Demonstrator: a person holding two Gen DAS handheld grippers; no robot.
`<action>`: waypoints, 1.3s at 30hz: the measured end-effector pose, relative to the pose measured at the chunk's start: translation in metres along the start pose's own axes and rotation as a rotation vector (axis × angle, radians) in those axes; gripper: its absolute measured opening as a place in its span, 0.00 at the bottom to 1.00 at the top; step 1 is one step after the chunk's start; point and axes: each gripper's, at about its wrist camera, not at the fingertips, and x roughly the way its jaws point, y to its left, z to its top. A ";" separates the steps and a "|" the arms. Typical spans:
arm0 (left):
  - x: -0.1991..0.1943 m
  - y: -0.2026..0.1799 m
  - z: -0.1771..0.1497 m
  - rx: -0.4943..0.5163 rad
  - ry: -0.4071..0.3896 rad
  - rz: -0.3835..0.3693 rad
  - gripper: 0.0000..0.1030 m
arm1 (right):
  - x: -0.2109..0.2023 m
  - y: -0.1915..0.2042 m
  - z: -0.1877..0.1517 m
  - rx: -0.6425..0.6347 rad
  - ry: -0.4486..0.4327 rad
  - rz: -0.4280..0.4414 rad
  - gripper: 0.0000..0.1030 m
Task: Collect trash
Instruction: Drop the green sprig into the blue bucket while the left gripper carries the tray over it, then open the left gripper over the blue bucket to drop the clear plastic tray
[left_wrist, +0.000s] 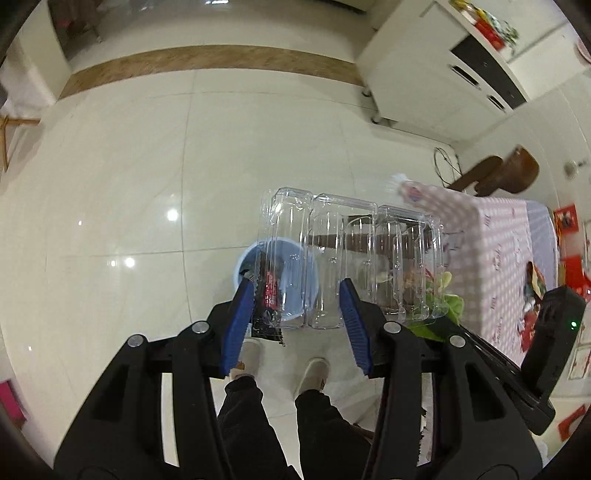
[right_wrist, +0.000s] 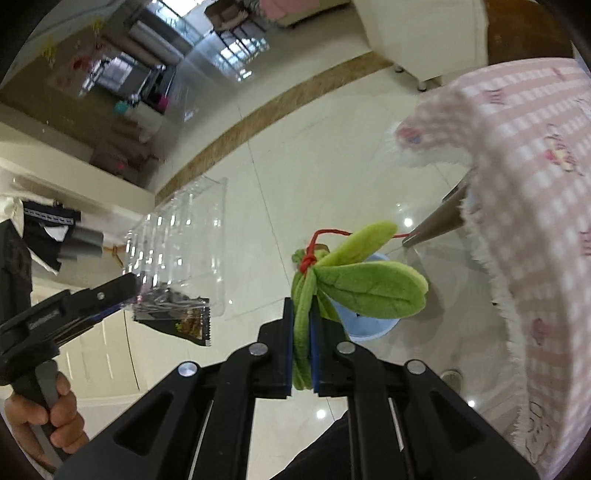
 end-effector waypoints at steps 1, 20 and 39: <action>0.000 0.005 0.000 -0.009 0.002 0.000 0.45 | 0.006 0.002 0.001 -0.003 0.010 0.001 0.08; 0.039 -0.001 0.011 0.015 0.086 0.003 0.46 | 0.017 -0.004 0.020 0.030 0.006 -0.048 0.27; 0.086 -0.056 0.011 0.111 0.202 0.007 0.47 | -0.012 -0.055 0.014 0.133 -0.005 -0.063 0.29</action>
